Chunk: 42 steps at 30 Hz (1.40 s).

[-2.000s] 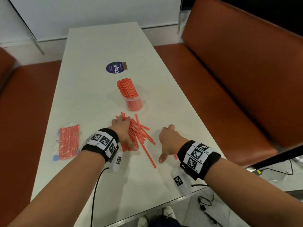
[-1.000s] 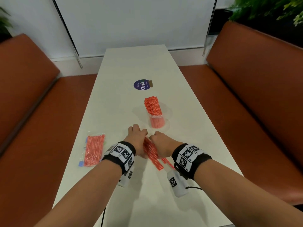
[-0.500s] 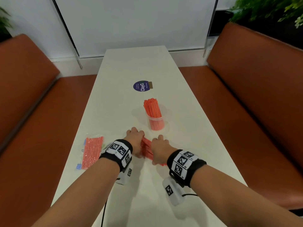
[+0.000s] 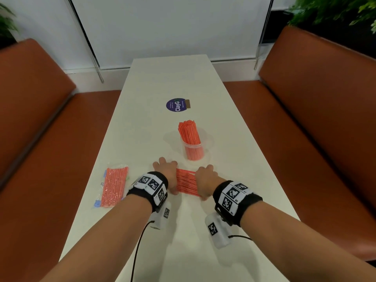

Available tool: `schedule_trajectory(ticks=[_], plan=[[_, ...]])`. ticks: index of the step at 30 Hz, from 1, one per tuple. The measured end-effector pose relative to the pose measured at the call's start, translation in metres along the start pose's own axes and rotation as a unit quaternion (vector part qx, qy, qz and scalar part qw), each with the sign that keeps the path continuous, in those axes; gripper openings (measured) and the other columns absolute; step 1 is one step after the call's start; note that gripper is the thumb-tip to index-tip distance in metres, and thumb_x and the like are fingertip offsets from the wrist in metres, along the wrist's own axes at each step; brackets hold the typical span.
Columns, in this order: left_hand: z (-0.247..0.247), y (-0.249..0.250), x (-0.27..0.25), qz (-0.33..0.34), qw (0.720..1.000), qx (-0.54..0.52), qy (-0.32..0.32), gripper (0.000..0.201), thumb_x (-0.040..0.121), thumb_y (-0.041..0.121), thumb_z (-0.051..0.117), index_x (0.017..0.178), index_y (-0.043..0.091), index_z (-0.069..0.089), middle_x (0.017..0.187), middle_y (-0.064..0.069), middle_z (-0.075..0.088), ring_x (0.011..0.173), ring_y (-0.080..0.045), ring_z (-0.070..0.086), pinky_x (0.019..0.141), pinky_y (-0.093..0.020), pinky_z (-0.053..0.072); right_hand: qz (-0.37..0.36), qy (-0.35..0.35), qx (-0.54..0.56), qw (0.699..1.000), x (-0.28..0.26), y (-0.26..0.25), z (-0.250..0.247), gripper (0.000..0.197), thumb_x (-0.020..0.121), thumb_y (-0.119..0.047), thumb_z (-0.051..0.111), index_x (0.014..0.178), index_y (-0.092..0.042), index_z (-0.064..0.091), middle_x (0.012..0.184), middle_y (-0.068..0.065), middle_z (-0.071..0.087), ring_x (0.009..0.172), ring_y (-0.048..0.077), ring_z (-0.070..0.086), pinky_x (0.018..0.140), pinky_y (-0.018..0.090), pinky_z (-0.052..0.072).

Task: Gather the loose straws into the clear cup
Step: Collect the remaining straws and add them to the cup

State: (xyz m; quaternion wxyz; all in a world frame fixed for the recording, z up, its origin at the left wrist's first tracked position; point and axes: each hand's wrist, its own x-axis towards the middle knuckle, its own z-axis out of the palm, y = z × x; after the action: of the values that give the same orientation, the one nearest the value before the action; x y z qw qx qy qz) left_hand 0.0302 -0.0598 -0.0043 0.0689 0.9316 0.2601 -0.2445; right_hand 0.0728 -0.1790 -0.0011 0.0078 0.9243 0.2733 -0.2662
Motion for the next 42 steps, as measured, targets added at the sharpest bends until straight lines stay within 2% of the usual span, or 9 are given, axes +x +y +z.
schedule_trajectory(ticks=[5,9,12,15,19,24,28,36,42], plan=[[0.009,-0.002,-0.001,0.013,0.999,-0.038,0.029,0.07,0.069,0.027,0.08,0.128,0.016,0.045,0.127,-0.012,0.038,0.12,-0.03,0.04,0.094,-0.037,0.048,-0.051,-0.004,-0.039,0.998,0.013,0.004,-0.009,0.047,0.073,-0.01,0.072,0.115,-0.009,0.049,0.115,0.013,0.04,0.092,0.024,0.048,0.089,0.033,0.05],[0.014,-0.006,0.0,0.031,0.998,-0.038,0.046,0.068,0.069,0.031,0.081,0.126,0.017,0.046,0.126,-0.012,0.041,0.12,-0.031,0.041,0.096,-0.038,0.046,-0.145,0.076,-0.084,0.983,0.009,0.0,-0.002,0.063,0.071,-0.035,0.072,0.121,-0.008,0.045,0.121,0.014,0.042,0.112,0.031,0.041,0.094,0.042,0.041],[0.016,-0.006,0.0,0.029,0.997,-0.032,0.058,0.057,0.078,0.03,0.074,0.125,0.015,0.046,0.127,-0.012,0.044,0.12,-0.031,0.043,0.096,-0.035,0.044,-0.217,0.112,-0.108,0.964,0.006,-0.016,0.022,0.056,0.088,-0.031,0.054,0.131,-0.002,0.035,0.126,0.015,0.042,0.114,0.031,0.039,0.095,0.046,0.039],[0.016,-0.008,0.0,0.031,0.997,-0.035,0.06,0.031,0.089,0.014,0.055,0.119,0.008,0.054,0.126,-0.015,0.048,0.116,-0.032,0.051,0.092,-0.034,0.047,-0.211,0.147,-0.142,0.956,0.007,-0.022,0.035,0.045,0.097,-0.032,0.034,0.128,0.001,0.038,0.122,0.018,0.042,0.112,0.034,0.039,0.09,0.048,0.038],[0.015,-0.007,-0.002,0.046,0.997,-0.026,0.053,0.022,0.088,0.008,0.049,0.106,0.002,0.061,0.116,-0.017,0.062,0.106,-0.032,0.061,0.088,-0.035,0.049,-0.203,0.139,-0.135,0.96,0.009,-0.024,0.035,0.042,0.097,-0.032,0.032,0.123,-0.001,0.043,0.121,0.018,0.045,0.111,0.034,0.041,0.09,0.045,0.036],[0.016,-0.01,-0.002,0.028,0.997,-0.051,0.058,0.03,0.085,0.016,0.061,0.114,0.006,0.059,0.123,-0.014,0.056,0.111,-0.032,0.057,0.092,-0.036,0.051,-0.169,0.128,-0.112,0.971,0.013,-0.027,0.032,0.038,0.097,-0.03,0.036,0.119,-0.001,0.045,0.122,0.021,0.048,0.113,0.037,0.044,0.095,0.045,0.037],[0.014,-0.017,-0.003,0.002,0.994,-0.094,0.051,0.065,0.07,0.028,0.084,0.124,0.011,0.052,0.127,-0.011,0.047,0.116,-0.03,0.054,0.096,-0.037,0.05,-0.174,0.136,-0.147,0.964,0.012,-0.027,0.029,0.03,0.093,-0.016,0.038,0.118,0.001,0.044,0.12,0.022,0.048,0.111,0.035,0.044,0.092,0.042,0.04],[0.005,-0.024,-0.006,0.021,0.991,-0.108,0.074,0.055,0.076,0.025,0.078,0.125,0.011,0.055,0.125,-0.009,0.06,0.113,-0.025,0.058,0.094,-0.032,0.046,-0.175,0.147,-0.111,0.967,0.008,-0.022,0.028,0.029,0.095,-0.013,0.035,0.119,0.0,0.043,0.119,0.023,0.052,0.107,0.037,0.051,0.091,0.043,0.042],[-0.02,-0.026,-0.011,-0.017,0.967,-0.177,0.181,0.11,0.067,0.022,0.085,0.151,0.014,0.015,0.144,-0.013,0.034,0.135,-0.033,0.033,0.108,-0.044,0.034,-0.189,0.097,-0.001,0.977,0.006,-0.004,-0.014,0.035,0.089,0.004,0.04,0.124,0.004,0.038,0.12,0.024,0.05,0.1,0.035,0.057,0.078,0.035,0.047]])
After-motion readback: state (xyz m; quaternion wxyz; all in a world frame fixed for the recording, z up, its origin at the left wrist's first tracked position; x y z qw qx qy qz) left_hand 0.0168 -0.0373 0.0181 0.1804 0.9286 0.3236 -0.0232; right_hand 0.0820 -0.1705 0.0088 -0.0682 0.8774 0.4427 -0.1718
